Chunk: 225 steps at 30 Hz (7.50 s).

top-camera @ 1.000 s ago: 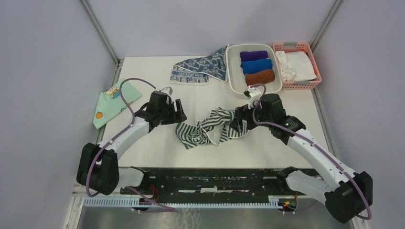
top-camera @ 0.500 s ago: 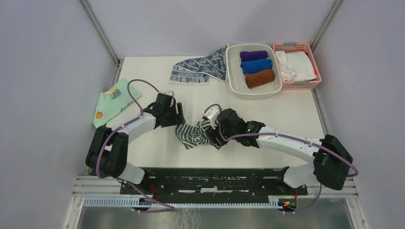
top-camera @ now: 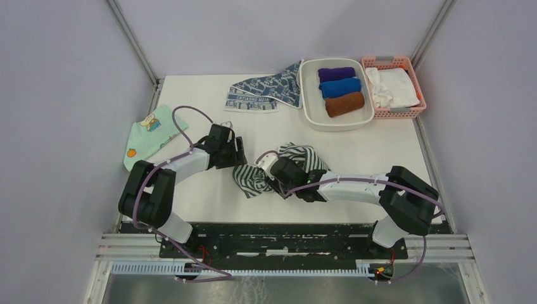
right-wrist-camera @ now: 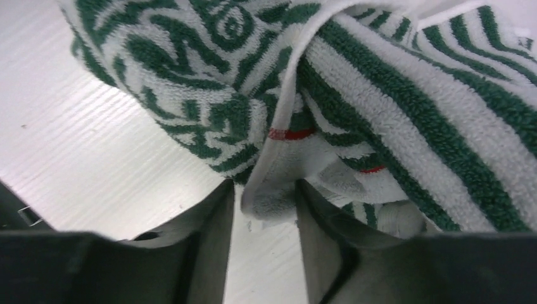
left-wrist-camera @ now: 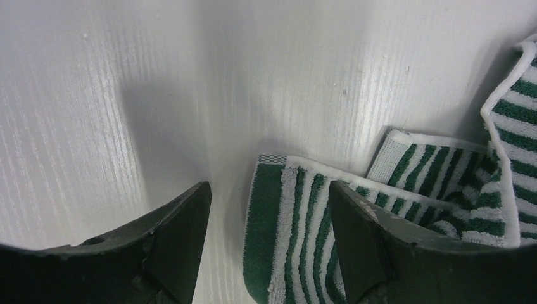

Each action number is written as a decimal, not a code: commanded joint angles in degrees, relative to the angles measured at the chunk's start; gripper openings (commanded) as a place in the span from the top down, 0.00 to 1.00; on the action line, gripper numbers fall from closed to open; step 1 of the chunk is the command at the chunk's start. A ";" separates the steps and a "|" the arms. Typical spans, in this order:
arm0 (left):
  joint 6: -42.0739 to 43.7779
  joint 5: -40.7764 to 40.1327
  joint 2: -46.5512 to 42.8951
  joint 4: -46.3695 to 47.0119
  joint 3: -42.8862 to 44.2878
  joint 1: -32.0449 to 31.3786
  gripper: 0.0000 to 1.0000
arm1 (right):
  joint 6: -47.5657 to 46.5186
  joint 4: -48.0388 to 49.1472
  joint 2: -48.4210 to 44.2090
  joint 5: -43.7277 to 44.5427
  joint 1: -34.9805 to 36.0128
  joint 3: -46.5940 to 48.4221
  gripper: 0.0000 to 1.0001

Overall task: Roll the towels
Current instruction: Flatten out the towel at the center of the board, then fold the towel at the center of the board.

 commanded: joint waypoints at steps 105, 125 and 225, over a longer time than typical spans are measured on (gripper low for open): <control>-4.64 -34.43 -62.72 -13.25 -6.02 20.44 0.34 | 18.16 -55.94 -47.31 -13.96 -39.11 7.52 0.43; 8.40 -9.95 -5.48 -9.28 15.07 21.91 0.20 | 23.36 -21.24 -21.69 -3.34 -54.30 2.57 0.37; 20.88 -3.56 25.81 -22.58 33.19 26.17 0.97 | -4.00 -12.95 16.66 -19.50 -68.28 18.23 0.99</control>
